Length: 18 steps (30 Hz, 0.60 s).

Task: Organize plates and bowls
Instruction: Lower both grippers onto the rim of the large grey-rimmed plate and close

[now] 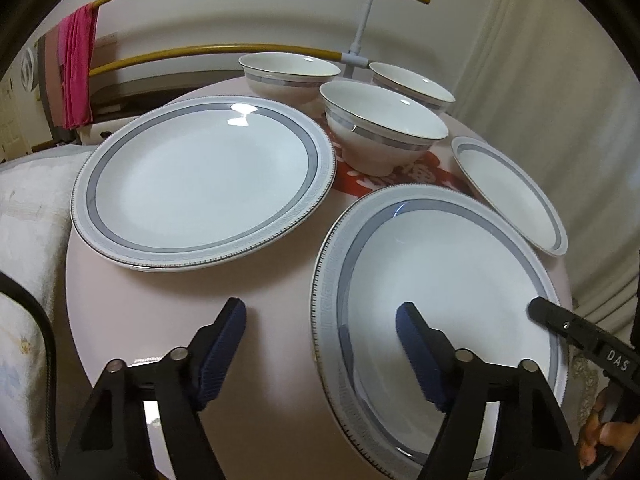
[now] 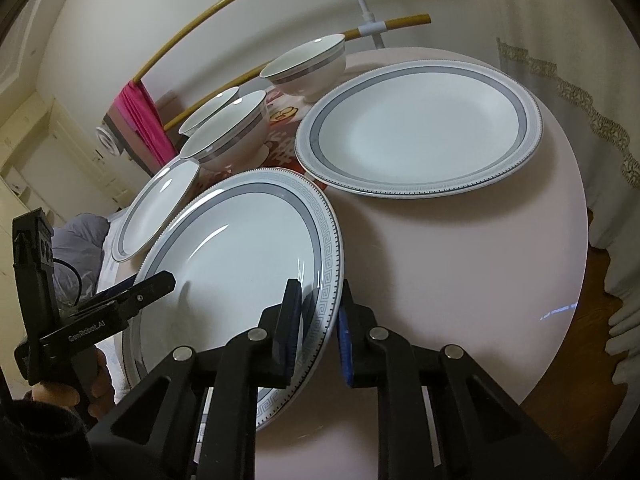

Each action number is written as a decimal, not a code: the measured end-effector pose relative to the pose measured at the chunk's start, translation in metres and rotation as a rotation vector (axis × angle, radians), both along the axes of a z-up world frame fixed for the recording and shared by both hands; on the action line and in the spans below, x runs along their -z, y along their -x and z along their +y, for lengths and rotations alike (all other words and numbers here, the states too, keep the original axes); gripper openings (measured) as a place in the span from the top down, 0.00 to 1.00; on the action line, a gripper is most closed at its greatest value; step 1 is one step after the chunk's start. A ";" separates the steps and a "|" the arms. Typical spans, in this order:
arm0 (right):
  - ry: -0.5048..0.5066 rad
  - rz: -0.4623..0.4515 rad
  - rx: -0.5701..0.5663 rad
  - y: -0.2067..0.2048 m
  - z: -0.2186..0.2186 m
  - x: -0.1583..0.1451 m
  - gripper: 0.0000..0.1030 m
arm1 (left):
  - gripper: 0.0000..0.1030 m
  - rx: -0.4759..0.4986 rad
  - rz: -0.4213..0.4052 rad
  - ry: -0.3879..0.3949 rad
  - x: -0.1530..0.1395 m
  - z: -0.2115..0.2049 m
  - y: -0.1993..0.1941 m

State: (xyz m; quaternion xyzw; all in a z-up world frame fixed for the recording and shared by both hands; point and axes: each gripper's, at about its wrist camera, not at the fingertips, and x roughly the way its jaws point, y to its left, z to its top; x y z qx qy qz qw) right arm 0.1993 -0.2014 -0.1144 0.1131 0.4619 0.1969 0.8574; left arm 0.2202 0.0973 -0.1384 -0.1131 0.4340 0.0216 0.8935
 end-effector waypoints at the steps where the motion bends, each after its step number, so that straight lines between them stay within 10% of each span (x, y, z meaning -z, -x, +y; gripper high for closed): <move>1: -0.001 0.002 0.000 0.000 0.000 0.000 0.84 | 0.34 0.000 0.000 -0.004 0.000 0.000 0.000; 18: -0.014 -0.001 0.007 0.016 0.000 0.002 0.84 | 0.59 0.035 -0.024 0.058 -0.002 0.008 0.020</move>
